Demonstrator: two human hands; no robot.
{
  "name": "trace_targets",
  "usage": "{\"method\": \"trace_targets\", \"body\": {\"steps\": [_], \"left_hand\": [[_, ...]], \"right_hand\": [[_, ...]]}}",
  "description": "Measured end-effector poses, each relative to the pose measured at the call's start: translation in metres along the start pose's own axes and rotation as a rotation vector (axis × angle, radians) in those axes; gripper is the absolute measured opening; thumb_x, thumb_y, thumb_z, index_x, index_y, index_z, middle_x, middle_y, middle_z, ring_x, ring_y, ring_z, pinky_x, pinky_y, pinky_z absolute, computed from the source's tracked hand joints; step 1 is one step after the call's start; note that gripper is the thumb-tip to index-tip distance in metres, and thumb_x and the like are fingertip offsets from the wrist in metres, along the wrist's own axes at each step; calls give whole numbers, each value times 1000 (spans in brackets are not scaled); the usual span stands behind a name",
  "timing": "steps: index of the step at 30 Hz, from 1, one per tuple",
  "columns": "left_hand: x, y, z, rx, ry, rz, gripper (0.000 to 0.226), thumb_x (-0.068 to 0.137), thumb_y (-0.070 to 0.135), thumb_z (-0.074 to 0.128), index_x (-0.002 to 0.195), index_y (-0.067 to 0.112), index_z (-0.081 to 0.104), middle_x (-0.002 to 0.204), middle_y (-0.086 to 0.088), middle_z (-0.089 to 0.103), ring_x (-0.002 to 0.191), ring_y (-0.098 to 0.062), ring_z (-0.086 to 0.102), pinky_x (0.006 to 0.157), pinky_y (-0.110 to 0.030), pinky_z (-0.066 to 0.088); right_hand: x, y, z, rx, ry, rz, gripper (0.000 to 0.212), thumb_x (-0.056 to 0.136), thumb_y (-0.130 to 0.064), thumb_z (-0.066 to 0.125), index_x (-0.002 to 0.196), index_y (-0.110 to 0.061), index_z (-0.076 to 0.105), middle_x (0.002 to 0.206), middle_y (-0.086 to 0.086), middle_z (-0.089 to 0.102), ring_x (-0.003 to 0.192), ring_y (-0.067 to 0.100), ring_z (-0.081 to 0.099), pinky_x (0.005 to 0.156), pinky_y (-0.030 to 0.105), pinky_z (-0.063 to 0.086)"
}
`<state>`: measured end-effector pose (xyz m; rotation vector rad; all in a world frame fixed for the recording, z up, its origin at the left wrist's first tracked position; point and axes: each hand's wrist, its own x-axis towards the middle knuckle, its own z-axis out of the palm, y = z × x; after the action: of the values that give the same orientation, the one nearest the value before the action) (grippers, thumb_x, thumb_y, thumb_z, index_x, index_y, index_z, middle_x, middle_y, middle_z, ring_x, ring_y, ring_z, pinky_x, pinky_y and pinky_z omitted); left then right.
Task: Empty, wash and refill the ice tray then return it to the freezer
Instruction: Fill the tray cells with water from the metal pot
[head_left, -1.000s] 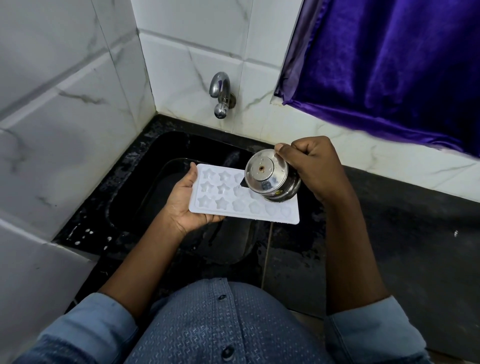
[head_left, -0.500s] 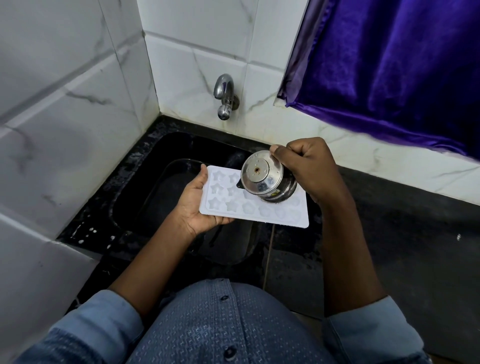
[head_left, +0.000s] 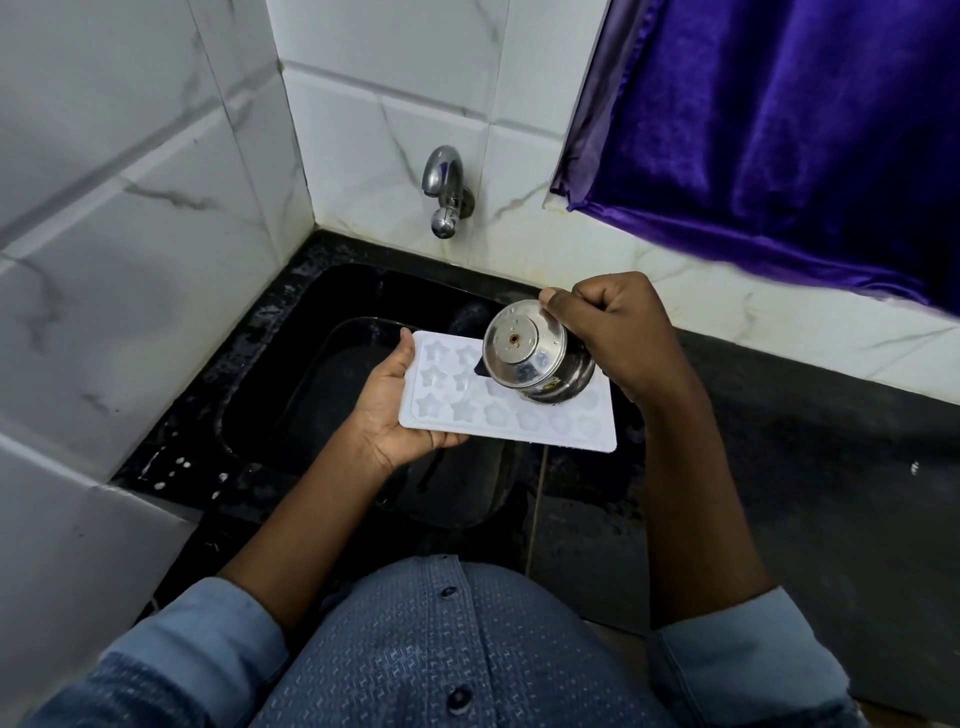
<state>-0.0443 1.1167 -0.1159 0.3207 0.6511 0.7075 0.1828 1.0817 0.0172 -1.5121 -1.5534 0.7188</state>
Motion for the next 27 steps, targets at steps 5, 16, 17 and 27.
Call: {"method": "trace_targets", "body": {"steps": [5, 16, 17, 27], "left_hand": [[2, -2, -1, -4, -41, -3, 88, 94, 81, 41, 144, 12, 62, 149, -27, 57, 140, -50, 51, 114, -66, 34], [8, -10, -2, -119, -141, -54, 89, 96, 78, 46, 157, 14, 47, 157, -25, 49, 146, -45, 44, 127, -62, 18], [8, -11, 0, -129, -134, -56, 88, 96, 78, 46, 155, 14, 49, 155, -24, 51, 143, -44, 48, 126, -61, 20], [7, -13, -4, -158, -147, -71, 87, 95, 79, 48, 156, 17, 48, 157, -21, 50, 148, -42, 43, 126, -62, 20]], "right_hand": [[-1, -3, -1, 8, -2, 8, 58, 96, -33, 73, 59, 5, 50, 53, 8, 33, 51, 19, 32, 54, 33, 32], [-1, -13, 11, 50, -42, -16, 60, 97, -28, 73, 57, 2, 39, 54, 8, 30, 50, 18, 30, 54, 31, 31], [-1, -14, 13, 51, -46, -22, 61, 97, -28, 73, 58, 4, 39, 54, 8, 30, 50, 18, 30, 54, 32, 31], [-2, -20, 20, 18, -49, -47, 60, 97, -30, 72, 62, 9, 45, 55, 10, 32, 51, 18, 32, 54, 30, 30]]}}
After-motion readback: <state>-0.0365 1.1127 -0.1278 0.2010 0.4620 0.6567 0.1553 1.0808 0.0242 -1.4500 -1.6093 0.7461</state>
